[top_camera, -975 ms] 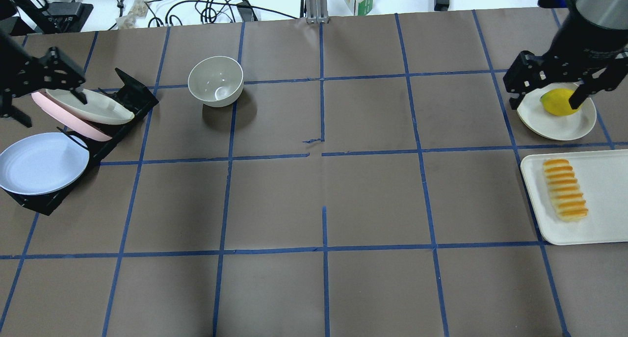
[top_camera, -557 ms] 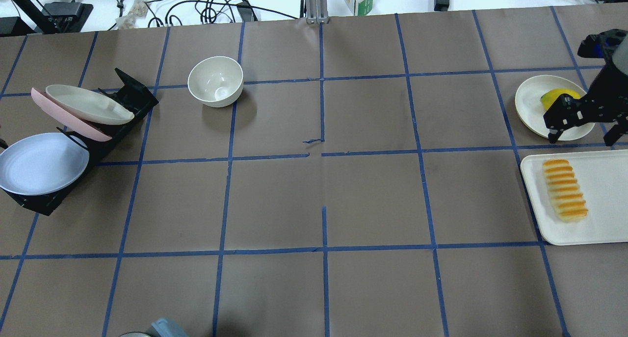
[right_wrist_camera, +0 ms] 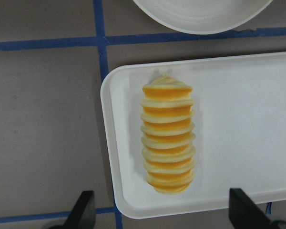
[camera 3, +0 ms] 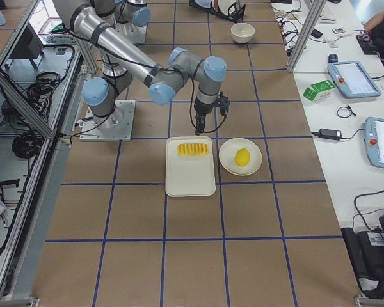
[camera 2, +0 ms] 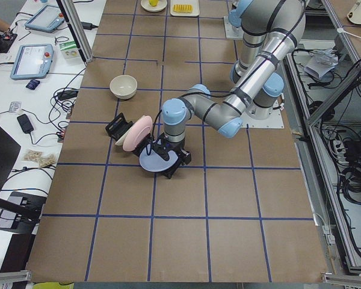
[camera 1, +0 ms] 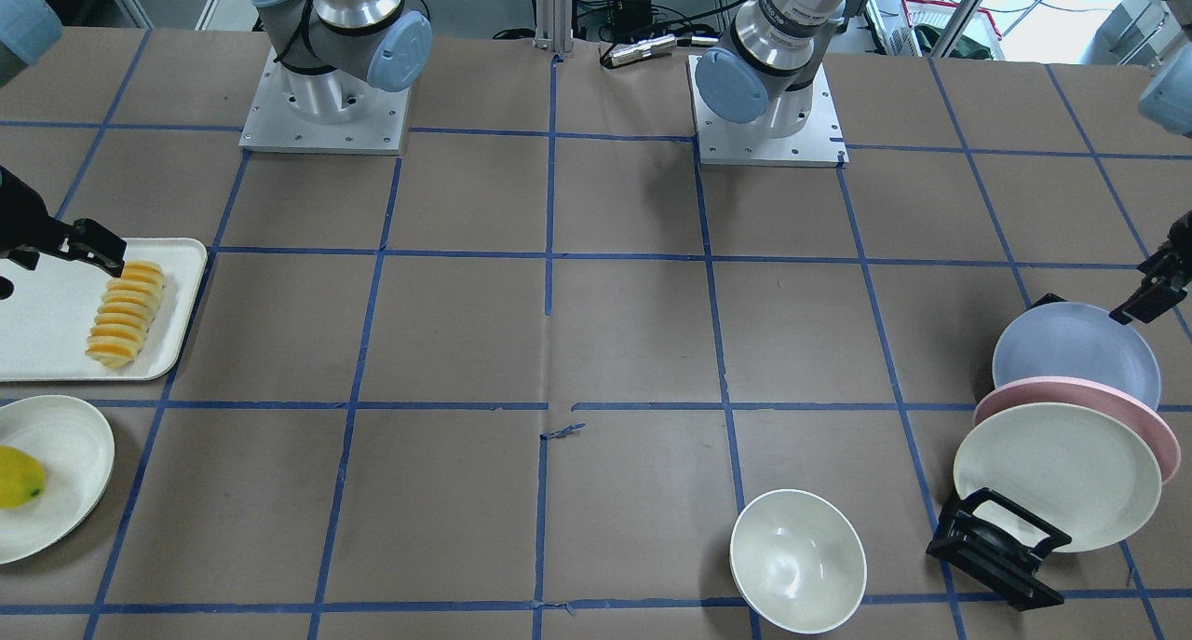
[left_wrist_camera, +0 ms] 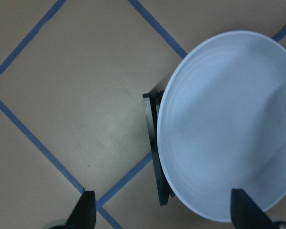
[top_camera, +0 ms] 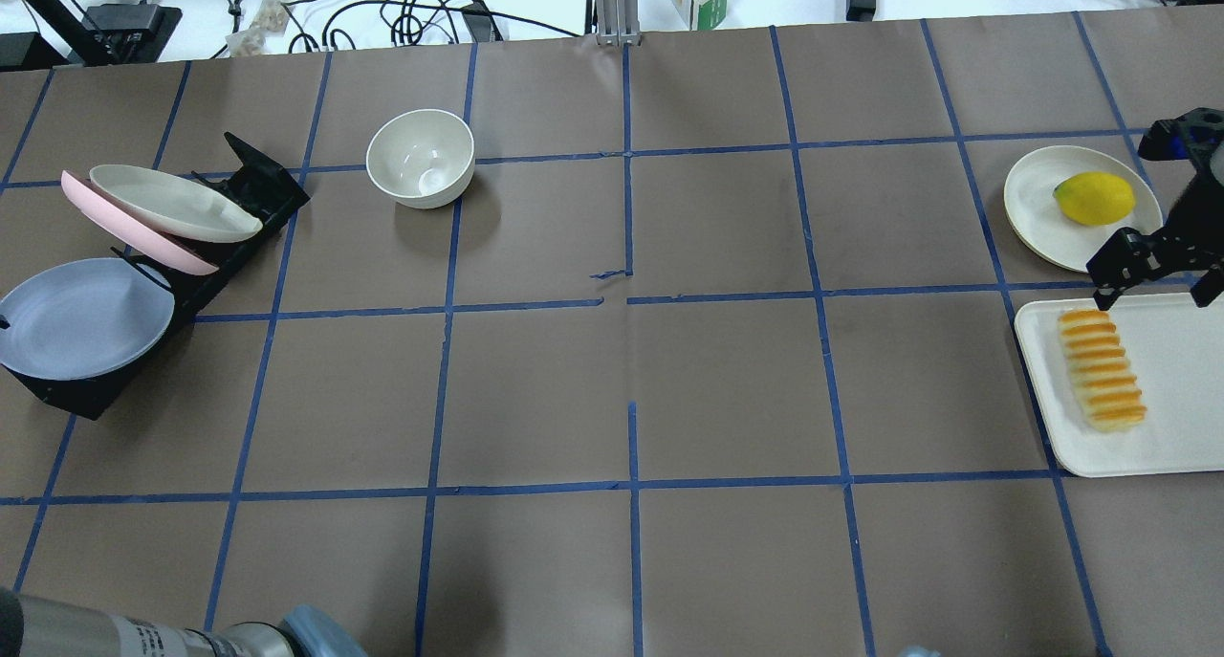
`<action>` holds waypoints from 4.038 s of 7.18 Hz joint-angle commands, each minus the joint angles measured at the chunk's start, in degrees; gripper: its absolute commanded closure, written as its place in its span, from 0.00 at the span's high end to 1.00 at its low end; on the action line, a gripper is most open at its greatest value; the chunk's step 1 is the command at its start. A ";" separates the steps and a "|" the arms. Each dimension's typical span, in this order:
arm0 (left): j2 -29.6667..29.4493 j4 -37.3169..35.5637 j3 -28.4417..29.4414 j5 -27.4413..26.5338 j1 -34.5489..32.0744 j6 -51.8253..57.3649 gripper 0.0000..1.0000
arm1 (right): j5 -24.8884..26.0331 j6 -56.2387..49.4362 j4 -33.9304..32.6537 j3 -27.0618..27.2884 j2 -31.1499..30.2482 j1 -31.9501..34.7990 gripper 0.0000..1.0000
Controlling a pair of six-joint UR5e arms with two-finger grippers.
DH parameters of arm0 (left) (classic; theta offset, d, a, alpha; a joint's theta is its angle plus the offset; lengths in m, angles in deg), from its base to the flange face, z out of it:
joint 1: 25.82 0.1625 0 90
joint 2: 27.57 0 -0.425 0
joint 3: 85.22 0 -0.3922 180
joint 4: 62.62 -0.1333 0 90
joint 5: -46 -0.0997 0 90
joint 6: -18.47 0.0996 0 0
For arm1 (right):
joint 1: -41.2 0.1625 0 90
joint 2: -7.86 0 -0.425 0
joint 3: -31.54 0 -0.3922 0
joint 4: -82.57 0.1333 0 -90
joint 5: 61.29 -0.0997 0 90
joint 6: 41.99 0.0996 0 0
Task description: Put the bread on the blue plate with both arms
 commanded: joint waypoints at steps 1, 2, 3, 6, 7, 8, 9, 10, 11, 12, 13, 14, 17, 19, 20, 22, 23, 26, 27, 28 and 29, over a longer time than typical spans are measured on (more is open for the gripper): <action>-3.94 -1.80 0.30 -0.10 0.00 0.27 0.90 | -0.44 -1.76 -4.19 0.30 4.52 -3.19 1.00; -4.22 -1.72 1.26 0.07 -0.17 0.36 0.90 | -1.05 -0.99 -4.72 0.30 5.57 -3.19 1.00; -4.74 -1.72 2.23 0.16 -0.26 0.45 0.88 | -1.49 -0.72 -6.90 0.22 8.20 -3.19 1.00; -5.10 -1.02 2.41 -0.10 -0.26 3.44 0.33 | -1.49 -0.45 -6.92 0.30 10.93 -3.19 1.00; -5.01 -1.10 2.50 -0.01 -0.52 3.35 0.30 | -1.58 -0.28 -6.92 0.30 12.69 -3.19 1.00; -5.10 -0.93 2.76 -0.01 -0.53 3.96 0.06 | -1.58 -0.28 -6.66 0.30 14.36 -3.19 1.00; -4.92 -0.84 2.85 -0.01 -0.70 4.05 0.00 | -1.49 -0.28 -6.22 0.30 14.55 -3.19 1.00; -4.92 -0.84 2.85 -0.01 -0.70 4.14 0.00 | -1.41 -0.28 -5.35 0.30 14.46 -3.19 1.00; -5.10 -0.84 2.85 -0.01 -0.70 4.31 0.00 | -1.93 -0.28 -5.25 0.30 14.55 -3.19 0.99; -5.01 -0.49 2.94 -0.36 -0.70 4.23 0.00 | -1.93 -0.28 -5.16 0.30 14.46 -3.19 0.54; -3.27 2.56 3.90 -1.23 -1.05 4.23 0.00 | -1.93 -0.01 -4.81 0.22 14.03 -3.19 0.01; -1.86 7.46 7.30 -1.59 -2.01 4.40 0.00 | -1.85 -0.01 -4.38 0.13 13.76 -3.19 0.00; 4.71 24.41 12.61 -5.37 -2.29 6.33 0.00 | -1.85 0.86 -2.97 -0.57 10.52 -2.84 0.00; 11.65 41.38 12.26 -6.07 -2.55 4.77 0.00 | -3.24 2.26 -1.22 -0.66 7.88 -2.40 0.00; 14.56 48.14 12.25 -4.25 -2.81 1.97 0.00 | -4.90 3.49 -0.25 -0.75 6.39 -1.88 0.00; 16.08 52.43 9.29 9.17 -12.14 -7.25 0.00 | -5.62 11.27 7.71 -5.82 4.01 4.77 0.00; 16.52 47.64 5.18 14.26 -21.70 -18.60 0.00 | -5.62 12.54 12.02 -9.24 4.00 7.51 0.00; 14.42 18.78 -2.22 14.57 -48.09 -31.37 0.00 | -8.96 15.17 15.49 -12.97 3.13 13.30 0.00; 11.98 5.97 -6.86 14.75 -52.51 -31.54 0.00 | -9.23 19.02 15.32 -12.97 2.25 16.38 0.00; 8.56 -6.42 -11.78 16.41 -52.99 -31.63 0.00 | -10.10 22.11 14.71 -12.97 2.07 19.63 0.00; 5.83 -14.12 -15.57 21.30 -53.08 -31.63 0.00 | -10.54 22.92 14.53 -12.97 2.07 22.62 0.00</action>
